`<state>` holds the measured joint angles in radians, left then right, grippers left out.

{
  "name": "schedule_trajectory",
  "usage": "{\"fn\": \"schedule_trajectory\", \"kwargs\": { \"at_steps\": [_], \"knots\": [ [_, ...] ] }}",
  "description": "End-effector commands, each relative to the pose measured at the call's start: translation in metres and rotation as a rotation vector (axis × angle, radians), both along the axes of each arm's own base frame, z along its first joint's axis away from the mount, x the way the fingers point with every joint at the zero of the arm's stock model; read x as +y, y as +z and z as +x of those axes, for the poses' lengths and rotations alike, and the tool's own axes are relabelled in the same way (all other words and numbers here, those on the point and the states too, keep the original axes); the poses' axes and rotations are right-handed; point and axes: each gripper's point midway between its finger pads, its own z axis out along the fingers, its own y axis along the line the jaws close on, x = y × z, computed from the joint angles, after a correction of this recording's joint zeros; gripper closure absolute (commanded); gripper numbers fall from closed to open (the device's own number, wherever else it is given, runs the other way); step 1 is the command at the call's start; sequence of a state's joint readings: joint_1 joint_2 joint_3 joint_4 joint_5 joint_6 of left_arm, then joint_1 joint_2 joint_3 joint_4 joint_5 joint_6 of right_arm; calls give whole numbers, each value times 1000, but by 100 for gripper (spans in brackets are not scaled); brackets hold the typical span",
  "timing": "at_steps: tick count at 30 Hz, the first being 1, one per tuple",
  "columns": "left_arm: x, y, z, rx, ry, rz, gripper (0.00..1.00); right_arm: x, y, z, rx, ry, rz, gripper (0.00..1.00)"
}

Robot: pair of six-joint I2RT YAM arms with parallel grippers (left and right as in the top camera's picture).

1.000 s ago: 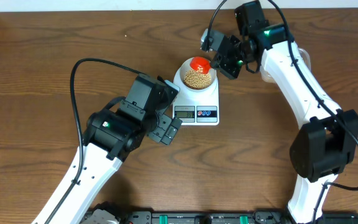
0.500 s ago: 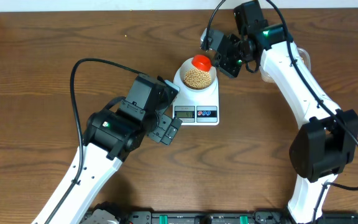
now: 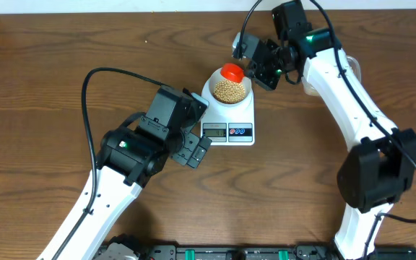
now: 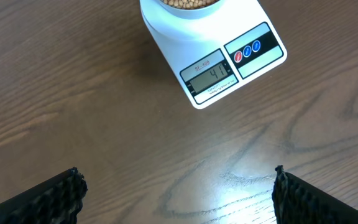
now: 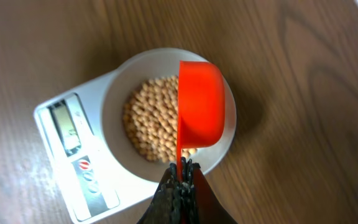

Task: Scoop item into bowl and weigh 50g on scale
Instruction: 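Move the empty scoop right back to the soybean tub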

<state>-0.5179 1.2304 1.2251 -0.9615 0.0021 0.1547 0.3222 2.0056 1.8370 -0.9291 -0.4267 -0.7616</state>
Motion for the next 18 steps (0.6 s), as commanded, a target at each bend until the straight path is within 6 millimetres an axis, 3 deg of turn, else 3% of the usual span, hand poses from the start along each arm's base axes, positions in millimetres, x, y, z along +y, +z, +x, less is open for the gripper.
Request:
{"fn": "schedule_trajectory", "kwargs": {
  "at_steps": [1,5,8,14,18],
  "knots": [
    [0,2,1,-5,-4,-5,2,9,57,-15,-63,14,113,99],
    [0,2,1,-5,-4,-5,2,-11,90,-17,-98,-66,144,99],
    [0,2,1,-5,-4,-6,2,-47,104,-7,-100,-245,139,99],
    [0,2,1,-4,-4,-6,2,-149,92,12,-85,-665,-35,99],
    [0,2,1,-5,-4,-5,2,-181,85,8,-45,-743,-61,99]
  ]
}}
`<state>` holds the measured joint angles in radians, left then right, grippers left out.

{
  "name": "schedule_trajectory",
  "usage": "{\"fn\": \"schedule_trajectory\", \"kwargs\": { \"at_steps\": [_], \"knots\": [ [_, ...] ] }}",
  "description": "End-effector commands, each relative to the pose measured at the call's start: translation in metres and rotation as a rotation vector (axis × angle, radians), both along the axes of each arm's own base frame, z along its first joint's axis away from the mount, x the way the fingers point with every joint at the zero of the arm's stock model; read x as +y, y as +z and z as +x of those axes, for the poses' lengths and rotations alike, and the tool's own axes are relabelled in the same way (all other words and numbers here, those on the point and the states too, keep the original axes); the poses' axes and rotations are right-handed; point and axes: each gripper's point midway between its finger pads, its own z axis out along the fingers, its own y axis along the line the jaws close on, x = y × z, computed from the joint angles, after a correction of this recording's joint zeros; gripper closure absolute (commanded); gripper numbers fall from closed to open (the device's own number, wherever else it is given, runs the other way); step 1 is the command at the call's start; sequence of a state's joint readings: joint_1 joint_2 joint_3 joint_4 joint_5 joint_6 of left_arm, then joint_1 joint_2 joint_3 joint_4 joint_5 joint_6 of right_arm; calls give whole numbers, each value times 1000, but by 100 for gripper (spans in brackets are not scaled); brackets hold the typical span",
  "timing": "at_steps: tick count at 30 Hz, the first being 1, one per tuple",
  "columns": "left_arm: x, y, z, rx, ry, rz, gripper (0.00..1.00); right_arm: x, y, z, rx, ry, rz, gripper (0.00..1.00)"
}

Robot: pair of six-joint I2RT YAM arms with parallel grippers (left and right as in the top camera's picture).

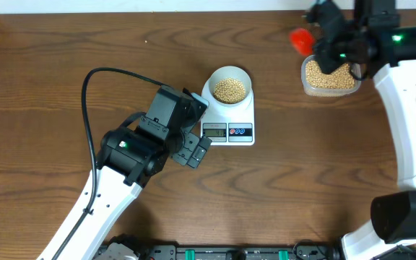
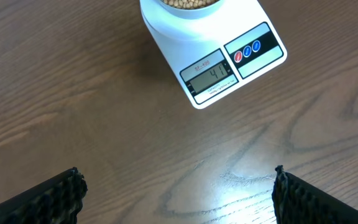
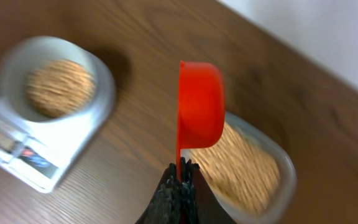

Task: Scoop item into bowl and weigh 50g on scale
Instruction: 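Move the empty scoop right back to the soybean tub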

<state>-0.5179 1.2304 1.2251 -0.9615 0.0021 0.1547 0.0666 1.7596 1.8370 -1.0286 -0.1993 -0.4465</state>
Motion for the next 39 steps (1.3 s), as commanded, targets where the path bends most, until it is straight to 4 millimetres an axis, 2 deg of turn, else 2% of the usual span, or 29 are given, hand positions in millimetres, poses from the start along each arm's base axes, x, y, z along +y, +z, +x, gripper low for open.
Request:
{"fn": "schedule_trajectory", "kwargs": {
  "at_steps": [1,6,12,19,28,39],
  "knots": [
    [0,2,1,-5,-4,-5,2,-28,-4,1,22,-126,-27,99],
    [0,2,1,-5,-4,-5,2,-42,-4,2,32,-197,-9,99],
    [0,2,1,-5,-4,-5,2,-81,-9,-3,58,-486,-71,99],
    [0,2,1,-5,-4,-6,2,-103,-15,-15,90,-678,-108,99],
    [0,2,1,-5,-4,-5,2,-102,-11,-7,54,-701,-84,99],
    [0,2,1,-5,-4,-6,2,-102,-14,-13,81,-823,-4,99]
  ]
}}
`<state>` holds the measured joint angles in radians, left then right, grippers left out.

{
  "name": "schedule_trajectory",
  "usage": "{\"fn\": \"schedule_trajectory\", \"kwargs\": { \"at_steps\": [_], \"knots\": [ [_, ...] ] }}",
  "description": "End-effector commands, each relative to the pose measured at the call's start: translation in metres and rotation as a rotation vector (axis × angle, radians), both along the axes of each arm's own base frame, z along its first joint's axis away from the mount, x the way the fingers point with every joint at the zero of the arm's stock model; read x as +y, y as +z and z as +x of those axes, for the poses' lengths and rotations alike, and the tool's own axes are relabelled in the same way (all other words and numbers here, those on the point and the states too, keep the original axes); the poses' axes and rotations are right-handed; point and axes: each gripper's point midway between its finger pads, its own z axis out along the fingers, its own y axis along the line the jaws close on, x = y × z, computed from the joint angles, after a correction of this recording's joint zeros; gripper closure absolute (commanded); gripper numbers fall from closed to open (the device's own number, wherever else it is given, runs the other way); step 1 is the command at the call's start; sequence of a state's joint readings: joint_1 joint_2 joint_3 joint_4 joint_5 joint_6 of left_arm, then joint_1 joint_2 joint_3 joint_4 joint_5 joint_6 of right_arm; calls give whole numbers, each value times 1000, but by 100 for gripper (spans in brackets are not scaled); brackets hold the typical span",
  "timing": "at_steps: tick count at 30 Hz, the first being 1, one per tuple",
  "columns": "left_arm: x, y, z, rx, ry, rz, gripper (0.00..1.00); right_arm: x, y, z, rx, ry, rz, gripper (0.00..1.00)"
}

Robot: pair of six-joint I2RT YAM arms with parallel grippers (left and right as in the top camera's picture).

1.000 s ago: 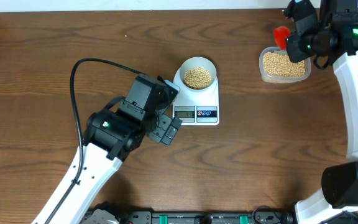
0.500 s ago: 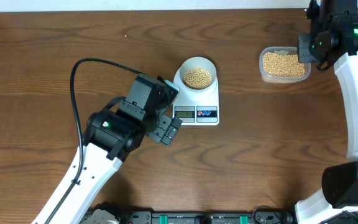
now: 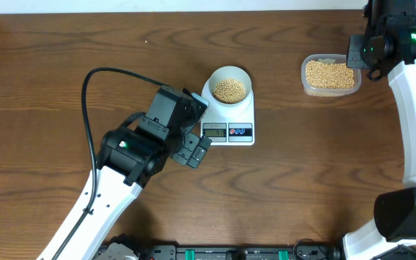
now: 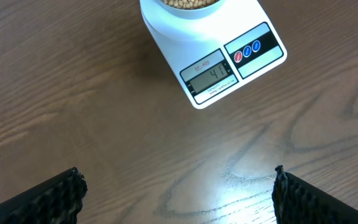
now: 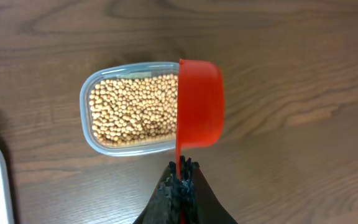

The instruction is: Scoop item into bowl and weigh 50g on scale

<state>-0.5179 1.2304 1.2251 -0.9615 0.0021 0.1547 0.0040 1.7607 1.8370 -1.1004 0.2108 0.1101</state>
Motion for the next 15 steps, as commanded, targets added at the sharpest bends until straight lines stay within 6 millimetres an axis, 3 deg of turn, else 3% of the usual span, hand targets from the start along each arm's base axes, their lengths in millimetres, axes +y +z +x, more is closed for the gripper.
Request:
{"fn": "schedule_trajectory", "kwargs": {
  "at_steps": [1,15],
  "knots": [
    [0,2,1,-5,-4,-5,2,-4,-6,-4,12,-83,29,99],
    [0,2,1,-5,-4,-6,2,-11,-12,-17,49,-171,59,99]
  ]
}}
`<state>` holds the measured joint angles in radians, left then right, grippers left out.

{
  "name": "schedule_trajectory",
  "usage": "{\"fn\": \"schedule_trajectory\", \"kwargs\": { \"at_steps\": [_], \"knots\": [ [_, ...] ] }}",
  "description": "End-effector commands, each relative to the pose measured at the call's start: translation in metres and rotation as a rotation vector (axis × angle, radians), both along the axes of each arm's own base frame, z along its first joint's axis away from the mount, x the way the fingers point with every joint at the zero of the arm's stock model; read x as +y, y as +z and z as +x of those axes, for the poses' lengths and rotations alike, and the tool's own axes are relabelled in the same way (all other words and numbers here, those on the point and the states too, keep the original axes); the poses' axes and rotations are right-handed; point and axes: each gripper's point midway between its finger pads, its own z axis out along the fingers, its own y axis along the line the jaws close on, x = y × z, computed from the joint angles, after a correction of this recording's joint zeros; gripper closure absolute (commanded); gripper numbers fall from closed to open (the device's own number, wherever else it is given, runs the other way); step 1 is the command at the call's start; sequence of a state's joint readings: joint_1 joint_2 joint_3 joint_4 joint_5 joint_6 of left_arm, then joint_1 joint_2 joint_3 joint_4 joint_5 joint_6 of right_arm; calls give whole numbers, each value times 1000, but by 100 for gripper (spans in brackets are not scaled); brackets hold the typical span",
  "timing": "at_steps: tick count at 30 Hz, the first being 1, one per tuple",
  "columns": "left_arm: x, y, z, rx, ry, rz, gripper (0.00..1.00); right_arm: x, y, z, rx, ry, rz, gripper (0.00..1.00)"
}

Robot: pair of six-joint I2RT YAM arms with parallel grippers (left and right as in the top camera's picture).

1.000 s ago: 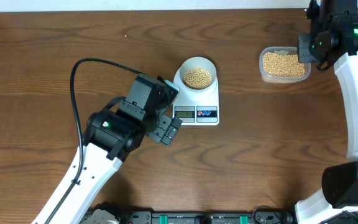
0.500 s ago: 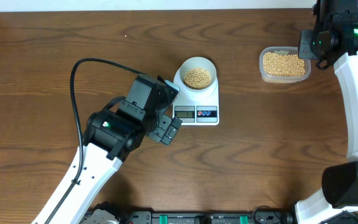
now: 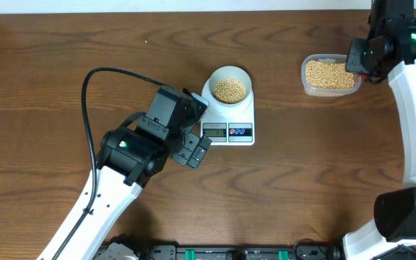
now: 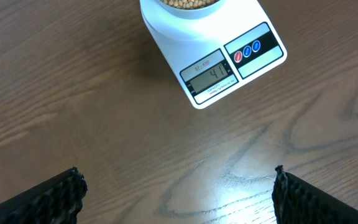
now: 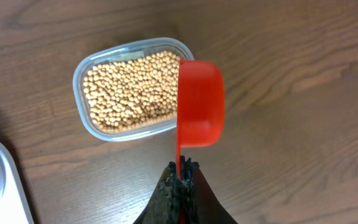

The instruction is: Scoop item into bowl and weigh 50g on scale

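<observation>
A white scale (image 3: 230, 119) carries a white bowl (image 3: 228, 88) of tan beans, and its display (image 4: 213, 76) reads 41. At the back right sits a clear tub (image 3: 329, 75) of the same beans (image 5: 132, 93). My right gripper (image 5: 180, 169) is shut on the handle of a red scoop (image 5: 200, 102), turned on its side above the tub's right end. The scoop is hidden under the arm in the overhead view. My left gripper (image 4: 178, 186) is open over bare wood in front of the scale, left of it in the overhead view.
The table's far edge and a white wall run close behind the tub (image 3: 193, 6). The left arm's black cable (image 3: 89, 94) loops over the wood left of the scale.
In the right wrist view the tub has shifted up and tilted slightly, so my right gripper with the scoop has moved a little. The left arm and scale reading are unchanged.
My right gripper first held the red scoop tipped over the bowl on the scale, reading 41. Then it was between the scale and the tub, then above the tub's right end, where it still is. The left gripper stayed open throughout.
</observation>
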<state>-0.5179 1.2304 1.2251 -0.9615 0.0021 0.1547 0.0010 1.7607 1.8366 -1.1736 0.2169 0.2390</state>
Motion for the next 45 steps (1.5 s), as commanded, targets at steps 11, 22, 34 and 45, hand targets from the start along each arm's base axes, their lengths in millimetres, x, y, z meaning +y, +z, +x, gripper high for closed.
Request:
{"fn": "schedule_trajectory", "kwargs": {
  "at_steps": [11,22,34,45],
  "knots": [
    [0,2,1,-5,-4,-5,2,-4,-2,4,-24,-80,52,99],
    [0,2,1,-5,-4,-5,2,2,-21,24,-16,-49,36,99],
    [0,2,1,-5,-4,-5,2,27,-88,61,83,126,-52,99],
    [0,2,1,-5,-4,-5,2,40,-112,64,138,217,-48,99]
  ]
}}
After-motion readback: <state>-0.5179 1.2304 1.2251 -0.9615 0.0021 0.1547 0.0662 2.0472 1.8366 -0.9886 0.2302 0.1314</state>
